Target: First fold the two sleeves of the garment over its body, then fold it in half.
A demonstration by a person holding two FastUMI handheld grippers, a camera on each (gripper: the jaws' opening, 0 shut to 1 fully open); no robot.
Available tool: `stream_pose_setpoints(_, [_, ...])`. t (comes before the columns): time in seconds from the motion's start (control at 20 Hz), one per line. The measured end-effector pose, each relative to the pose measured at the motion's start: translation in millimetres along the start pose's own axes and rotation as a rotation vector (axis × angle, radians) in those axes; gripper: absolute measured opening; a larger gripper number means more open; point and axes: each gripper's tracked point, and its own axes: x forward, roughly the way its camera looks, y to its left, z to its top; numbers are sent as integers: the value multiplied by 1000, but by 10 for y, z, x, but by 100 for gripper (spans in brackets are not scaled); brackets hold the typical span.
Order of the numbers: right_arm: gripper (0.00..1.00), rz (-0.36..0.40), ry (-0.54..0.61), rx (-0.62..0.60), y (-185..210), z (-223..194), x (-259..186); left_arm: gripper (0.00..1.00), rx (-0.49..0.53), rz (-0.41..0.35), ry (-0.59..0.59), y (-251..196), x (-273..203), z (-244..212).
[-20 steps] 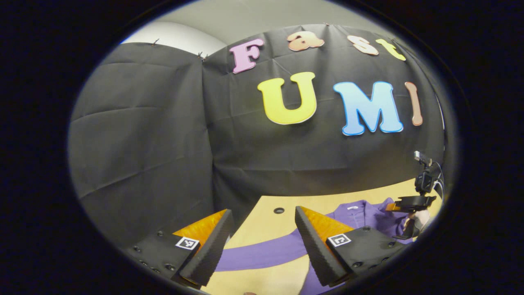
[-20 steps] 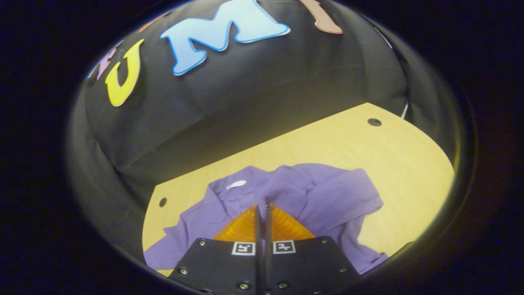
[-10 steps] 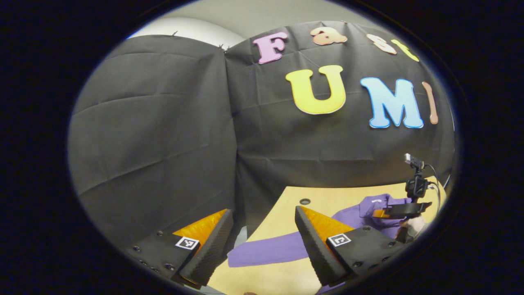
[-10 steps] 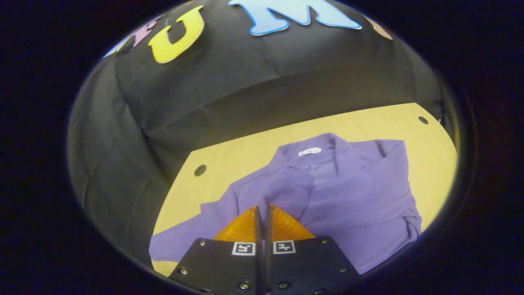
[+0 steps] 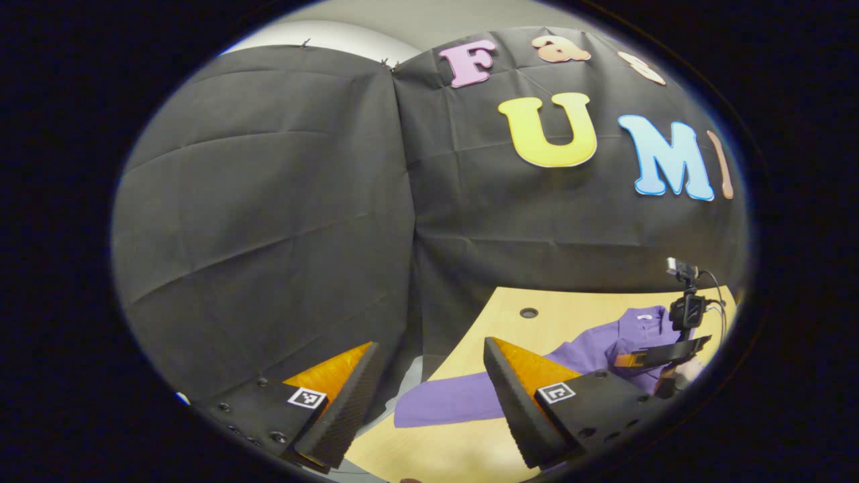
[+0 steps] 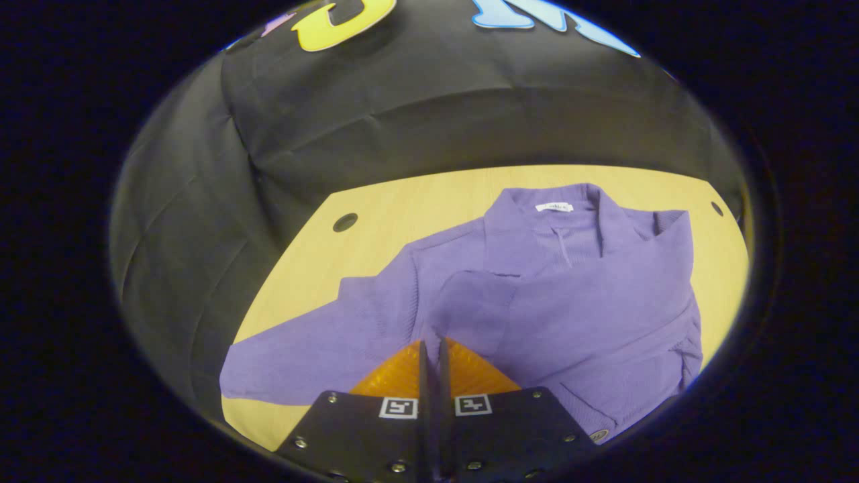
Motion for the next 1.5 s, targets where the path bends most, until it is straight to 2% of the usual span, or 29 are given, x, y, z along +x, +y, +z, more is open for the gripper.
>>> stream_pose_setpoints(0.2, [22, 22, 23, -19, 102, -36, -63, 100, -18, -10, 32, 15, 267, -261])
stream_pose_setpoints(0.3, [57, 22, 8, -30, 116, 0, -104, 100, -22, -20, 61, -3, 422, -500])
stream_pose_setpoints(0.35, [59, 25, -3, -32, 135, 33, -149, 100, -28, -27, 79, -17, 530, -620])
stream_pose_setpoints(0.6, [59, 27, -43, -7, 126, 211, -396, 100, -29, -41, 194, -79, 1027, -1337])
stream_pose_setpoints(0.9, [59, -19, -108, -10, -179, 482, -817, 100, 16, -77, 331, -248, 1476, -2042])
stream_pose_setpoints(1.15, [59, -65, -145, 21, -473, 603, -1063, 100, 27, -104, 405, -366, 1643, -2425])
stream_pose_setpoints(1.2, [51, -72, -151, 31, -527, 614, -1100, 100, 34, -107, 423, -393, 1656, -2509])
stream_pose_setpoints(1.25, [51, -77, -157, 38, -571, 634, -1124, 100, 37, -109, 441, -406, 1675, -2596])
stream_pose_setpoints(1.3, [59, -83, -161, 42, -606, 641, -1156, 100, 35, -107, 460, -418, 1681, -2673])
stream_pose_setpoints(1.4, [59, -92, -164, 47, -683, 660, -1201, 100, 10, -99, 491, -390, 1642, -2787])
stream_pose_setpoints(1.45, [51, -95, -165, 49, -712, 678, -1221, 100, -5, -96, 479, -390, 1653, -2772])
stream_pose_setpoints(1.5, [51, -98, -169, 53, -739, 682, -1249, 100, -17, -92, 489, -387, 1633, -2801])
